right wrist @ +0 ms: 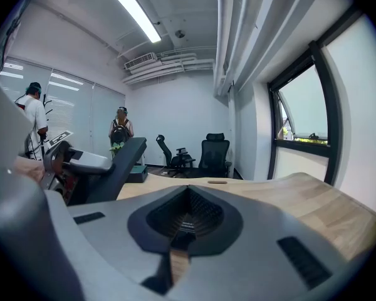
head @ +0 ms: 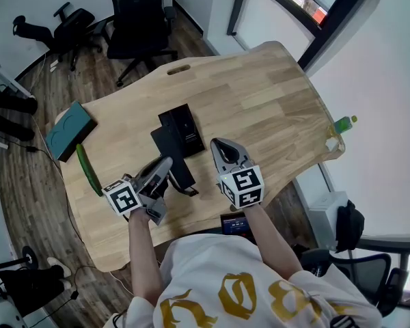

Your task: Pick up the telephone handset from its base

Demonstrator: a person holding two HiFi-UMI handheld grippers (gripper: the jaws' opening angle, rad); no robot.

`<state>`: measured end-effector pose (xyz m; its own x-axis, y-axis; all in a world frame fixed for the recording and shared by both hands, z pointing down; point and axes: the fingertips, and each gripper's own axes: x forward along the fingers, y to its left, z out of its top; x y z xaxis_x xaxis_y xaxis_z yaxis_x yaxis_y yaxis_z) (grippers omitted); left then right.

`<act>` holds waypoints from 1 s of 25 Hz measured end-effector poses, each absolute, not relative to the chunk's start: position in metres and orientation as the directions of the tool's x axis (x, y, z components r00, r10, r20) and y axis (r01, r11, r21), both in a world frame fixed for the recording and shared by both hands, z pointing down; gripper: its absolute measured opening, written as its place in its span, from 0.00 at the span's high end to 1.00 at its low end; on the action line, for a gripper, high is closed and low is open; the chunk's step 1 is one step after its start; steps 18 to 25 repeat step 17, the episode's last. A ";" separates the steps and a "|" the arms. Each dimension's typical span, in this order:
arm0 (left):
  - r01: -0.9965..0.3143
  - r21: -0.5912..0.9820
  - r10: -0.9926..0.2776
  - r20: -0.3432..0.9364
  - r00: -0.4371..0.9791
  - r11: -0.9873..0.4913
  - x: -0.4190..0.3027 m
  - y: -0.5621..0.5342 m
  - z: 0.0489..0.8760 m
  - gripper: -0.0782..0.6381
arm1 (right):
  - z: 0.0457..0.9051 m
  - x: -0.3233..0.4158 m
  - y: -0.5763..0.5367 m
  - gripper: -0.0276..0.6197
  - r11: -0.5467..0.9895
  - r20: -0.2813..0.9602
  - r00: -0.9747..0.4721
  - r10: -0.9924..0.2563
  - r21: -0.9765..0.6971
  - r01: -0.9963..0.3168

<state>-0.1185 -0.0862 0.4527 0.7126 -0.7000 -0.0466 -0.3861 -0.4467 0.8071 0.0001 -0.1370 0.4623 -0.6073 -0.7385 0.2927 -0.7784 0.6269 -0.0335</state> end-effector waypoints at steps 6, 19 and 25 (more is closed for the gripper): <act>-0.375 0.820 -0.703 -0.045 0.710 -0.432 -0.118 -0.087 0.458 0.79 | 0.462 0.000 -0.139 0.95 0.631 0.293 -0.613 -0.733 -0.044 -0.775; -0.356 0.831 -0.687 -0.043 0.725 -0.428 -0.113 -0.088 0.463 0.79 | 0.465 -0.002 -0.144 0.95 0.635 0.291 -0.621 -0.728 -0.054 -0.770; -0.356 0.831 -0.687 -0.043 0.725 -0.428 -0.113 -0.088 0.463 0.79 | 0.465 -0.002 -0.144 0.95 0.635 0.291 -0.621 -0.728 -0.054 -0.770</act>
